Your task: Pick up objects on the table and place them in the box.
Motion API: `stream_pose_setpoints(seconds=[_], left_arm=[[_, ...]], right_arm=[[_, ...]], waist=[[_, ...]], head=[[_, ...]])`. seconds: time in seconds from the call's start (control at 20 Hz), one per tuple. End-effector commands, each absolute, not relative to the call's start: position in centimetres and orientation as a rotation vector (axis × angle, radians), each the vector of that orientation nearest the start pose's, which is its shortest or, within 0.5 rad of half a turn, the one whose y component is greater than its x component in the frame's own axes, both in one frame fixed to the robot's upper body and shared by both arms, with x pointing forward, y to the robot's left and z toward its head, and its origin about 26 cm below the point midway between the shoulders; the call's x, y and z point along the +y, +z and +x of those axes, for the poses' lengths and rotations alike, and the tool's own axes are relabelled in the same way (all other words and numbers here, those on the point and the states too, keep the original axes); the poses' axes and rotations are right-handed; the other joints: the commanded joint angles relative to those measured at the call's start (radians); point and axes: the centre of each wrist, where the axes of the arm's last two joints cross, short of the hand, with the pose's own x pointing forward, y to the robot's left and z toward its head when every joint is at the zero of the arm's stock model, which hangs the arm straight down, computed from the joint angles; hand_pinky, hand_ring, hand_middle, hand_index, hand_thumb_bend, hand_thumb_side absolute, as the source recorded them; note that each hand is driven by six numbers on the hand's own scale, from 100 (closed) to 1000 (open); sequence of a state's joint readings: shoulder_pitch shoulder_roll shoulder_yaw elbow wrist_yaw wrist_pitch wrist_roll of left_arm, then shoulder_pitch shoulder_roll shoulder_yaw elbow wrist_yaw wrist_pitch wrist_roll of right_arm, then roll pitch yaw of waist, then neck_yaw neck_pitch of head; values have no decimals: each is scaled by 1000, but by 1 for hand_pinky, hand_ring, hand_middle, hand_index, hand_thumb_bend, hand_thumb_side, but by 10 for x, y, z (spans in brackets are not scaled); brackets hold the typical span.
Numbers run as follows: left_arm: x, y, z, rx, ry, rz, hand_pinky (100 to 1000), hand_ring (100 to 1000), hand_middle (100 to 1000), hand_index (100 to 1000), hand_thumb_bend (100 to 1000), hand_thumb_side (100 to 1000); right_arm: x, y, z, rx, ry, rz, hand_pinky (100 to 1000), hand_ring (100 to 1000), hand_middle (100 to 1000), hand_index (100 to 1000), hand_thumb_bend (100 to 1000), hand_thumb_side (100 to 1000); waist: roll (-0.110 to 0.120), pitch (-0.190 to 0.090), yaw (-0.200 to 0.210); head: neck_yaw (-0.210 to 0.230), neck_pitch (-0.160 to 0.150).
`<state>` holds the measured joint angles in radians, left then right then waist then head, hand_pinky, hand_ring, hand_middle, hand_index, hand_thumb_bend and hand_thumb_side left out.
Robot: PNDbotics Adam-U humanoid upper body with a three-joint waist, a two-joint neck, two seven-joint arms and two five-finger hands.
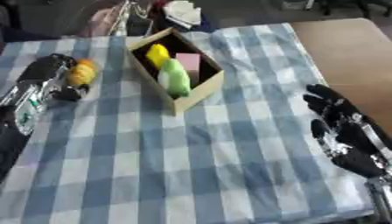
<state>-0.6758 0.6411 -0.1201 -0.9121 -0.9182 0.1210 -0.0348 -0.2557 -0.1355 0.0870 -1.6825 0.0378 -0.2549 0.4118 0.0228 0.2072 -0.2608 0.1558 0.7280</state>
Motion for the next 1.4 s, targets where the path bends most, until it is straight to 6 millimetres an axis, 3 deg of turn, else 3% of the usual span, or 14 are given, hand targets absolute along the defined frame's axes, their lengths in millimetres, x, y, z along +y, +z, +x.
stream_pose_setpoints(seconds=[0.05,0.45,0.75,1.15,1.4], left_arm=[[405,131,426,-1082,-1051,1344,629,521,517,701,272,158],[402,146,426,-1210,-947,1437,476,326,285,497,171,135],[386,181,424,-1380,-914,1475,453,293,249,462,111,125],[328,219,424,-1637,-989,1364,453,291,246,460,100,119],[294,220,428,-1689,-1102,1286,476,311,267,482,107,128]], right_arm=[[-221,100,331,-2101,736,247,1000,967,969,1000,100,376],[-222,99,331,-2099,734,243,1000,966,969,1000,100,377],[-223,97,331,-2094,732,238,1000,966,969,1000,100,377],[-222,97,330,-2092,734,242,1000,966,969,1000,100,378],[-220,97,330,-2092,737,251,1000,965,969,1000,100,380]], waist=[[-10,-1,0],[-11,-7,4],[-9,-13,9],[-8,-18,3],[-7,-20,-8]], head=[[-2,-10],[-6,-8],[-10,-3],[-10,0],[-6,1]])
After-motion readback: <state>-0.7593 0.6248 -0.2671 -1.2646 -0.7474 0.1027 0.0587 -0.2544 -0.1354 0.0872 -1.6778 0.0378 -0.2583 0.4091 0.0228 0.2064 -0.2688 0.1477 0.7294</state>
